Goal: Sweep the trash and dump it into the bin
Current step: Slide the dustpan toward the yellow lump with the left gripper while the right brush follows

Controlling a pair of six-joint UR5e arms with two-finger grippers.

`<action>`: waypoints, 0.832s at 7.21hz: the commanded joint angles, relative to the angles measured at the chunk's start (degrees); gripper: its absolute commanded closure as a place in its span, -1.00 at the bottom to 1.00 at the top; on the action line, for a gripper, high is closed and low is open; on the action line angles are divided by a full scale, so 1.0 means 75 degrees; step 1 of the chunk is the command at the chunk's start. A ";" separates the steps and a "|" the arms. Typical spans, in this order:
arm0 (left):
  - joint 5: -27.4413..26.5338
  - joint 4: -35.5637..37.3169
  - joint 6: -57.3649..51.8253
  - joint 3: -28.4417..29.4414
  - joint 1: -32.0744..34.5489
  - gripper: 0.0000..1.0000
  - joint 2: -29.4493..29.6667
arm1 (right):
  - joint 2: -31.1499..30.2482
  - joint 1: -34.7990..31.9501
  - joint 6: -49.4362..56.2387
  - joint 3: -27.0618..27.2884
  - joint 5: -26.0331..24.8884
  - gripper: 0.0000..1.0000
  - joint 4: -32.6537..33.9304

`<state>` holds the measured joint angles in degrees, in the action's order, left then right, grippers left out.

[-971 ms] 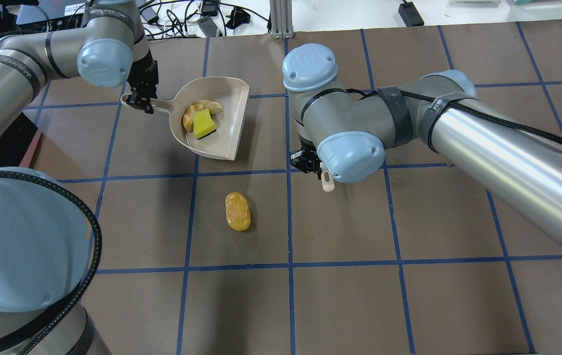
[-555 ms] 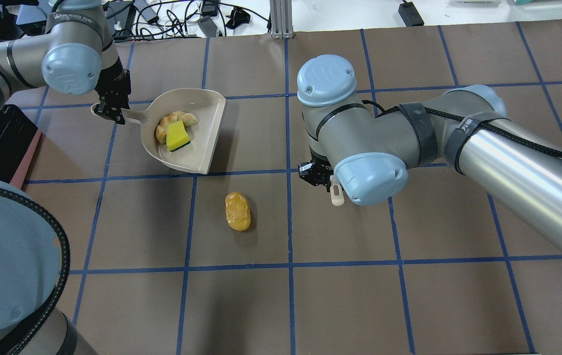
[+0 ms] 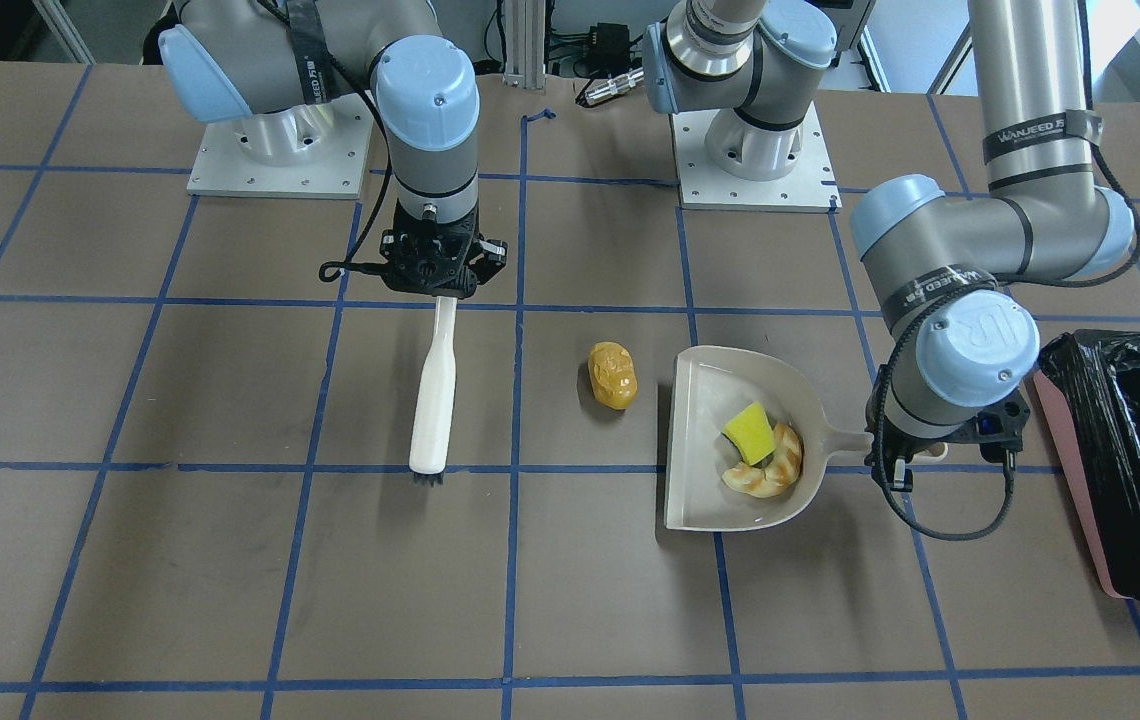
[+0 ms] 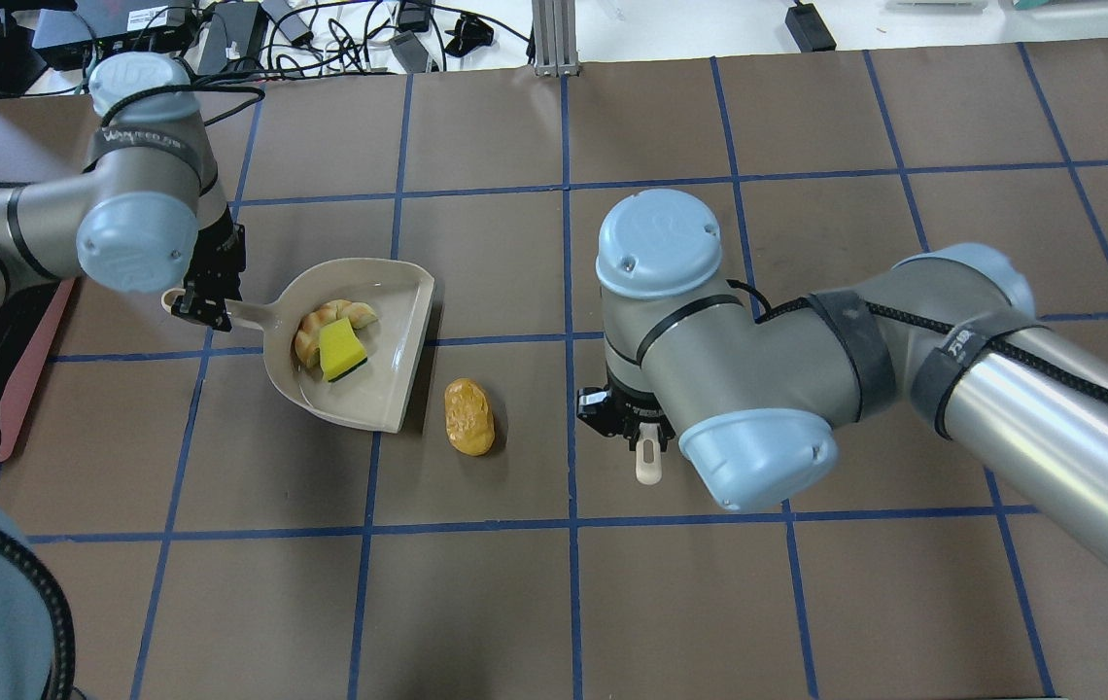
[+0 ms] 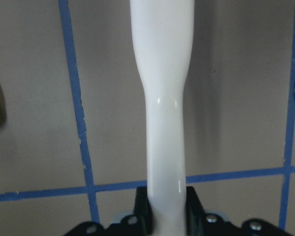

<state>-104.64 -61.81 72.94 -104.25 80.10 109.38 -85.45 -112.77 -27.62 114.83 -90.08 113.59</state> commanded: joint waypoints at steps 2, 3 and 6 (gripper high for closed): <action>-0.0005 0.1175 0.0445 -0.1870 0.0088 1.00 -0.0801 | 0.0118 -0.1086 -0.1493 0.0405 0.0069 1.00 0.0615; -0.0005 0.1198 0.0644 -0.2140 0.0135 1.00 -0.1035 | 0.0340 -0.1159 -0.1717 0.0347 0.0069 1.00 0.0698; -0.0751 0.0907 0.0810 -0.2225 0.0136 1.00 -0.1692 | 0.0998 -0.1464 -0.2304 0.0276 0.0584 1.00 0.1984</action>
<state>-107.01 -53.81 78.88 -121.05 81.15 98.39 -79.50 -122.91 -43.14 117.19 -87.30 124.59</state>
